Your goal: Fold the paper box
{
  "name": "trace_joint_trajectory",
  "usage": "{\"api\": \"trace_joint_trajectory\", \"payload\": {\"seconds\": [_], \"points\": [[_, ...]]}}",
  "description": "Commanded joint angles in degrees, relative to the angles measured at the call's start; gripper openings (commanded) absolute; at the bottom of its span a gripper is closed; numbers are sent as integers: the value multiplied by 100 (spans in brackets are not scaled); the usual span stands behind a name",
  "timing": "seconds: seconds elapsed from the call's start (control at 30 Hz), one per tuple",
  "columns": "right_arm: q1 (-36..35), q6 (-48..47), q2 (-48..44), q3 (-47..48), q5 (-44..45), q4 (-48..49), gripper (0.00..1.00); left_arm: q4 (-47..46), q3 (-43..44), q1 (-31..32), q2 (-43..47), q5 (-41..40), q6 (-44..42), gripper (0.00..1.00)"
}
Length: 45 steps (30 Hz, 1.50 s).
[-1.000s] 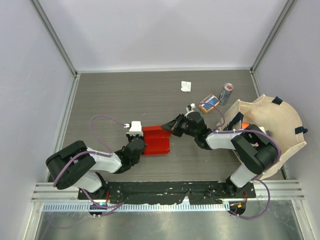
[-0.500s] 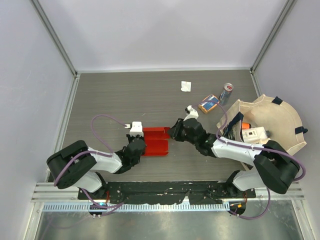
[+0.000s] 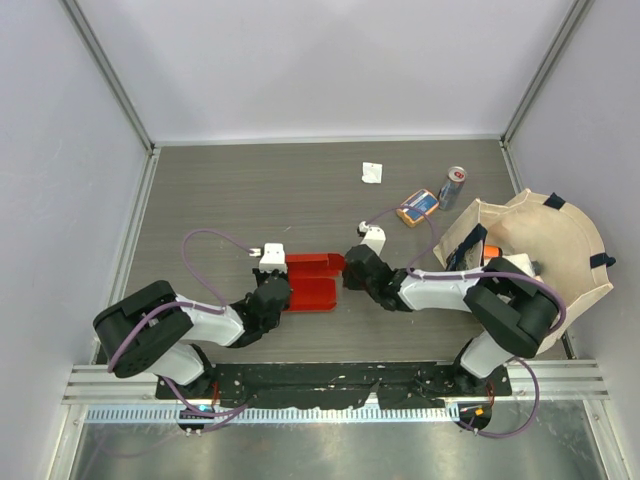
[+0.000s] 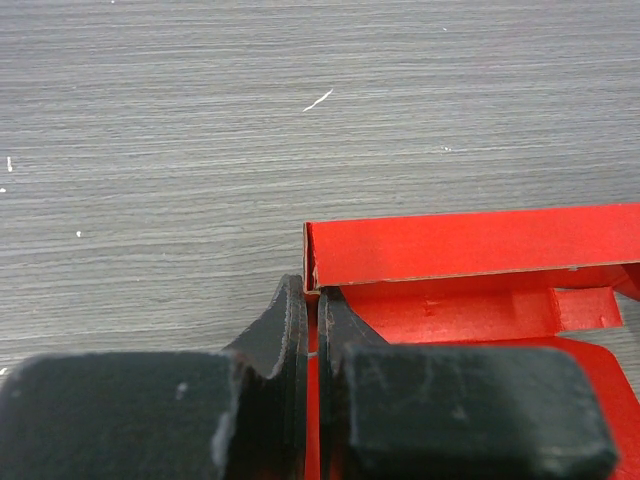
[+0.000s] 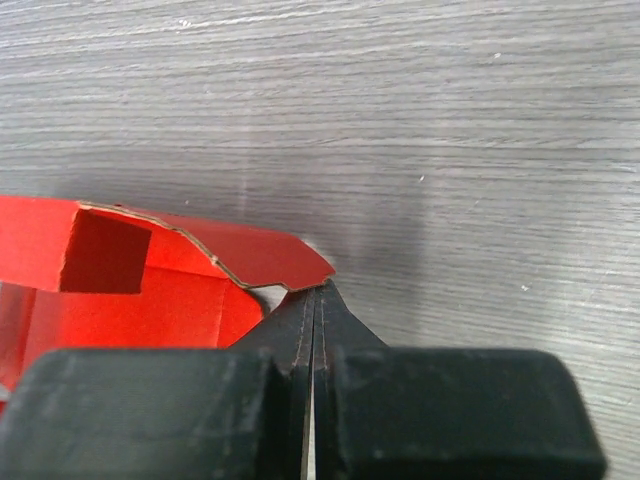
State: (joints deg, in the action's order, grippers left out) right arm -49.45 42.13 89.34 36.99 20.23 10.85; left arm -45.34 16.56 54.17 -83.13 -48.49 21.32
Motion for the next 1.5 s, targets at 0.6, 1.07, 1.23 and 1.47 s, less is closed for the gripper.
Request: {"api": "trace_joint_trajectory", "payload": {"seconds": [0.6,1.07,1.23,1.47], "points": [[-47,-144,374,-95,-300,1823,1,-361,5,41,-107,-161,91,0],[-56,102,803,-157,-775,2211,1,-326,32,102,-221,-213,171,0],[-56,217,1059,-298,-775,2429,1,-309,14,93,-203,-222,241,0],[-56,147,849,-360,-564,1843,1,-300,6,102,-221,-283,223,0]]}}
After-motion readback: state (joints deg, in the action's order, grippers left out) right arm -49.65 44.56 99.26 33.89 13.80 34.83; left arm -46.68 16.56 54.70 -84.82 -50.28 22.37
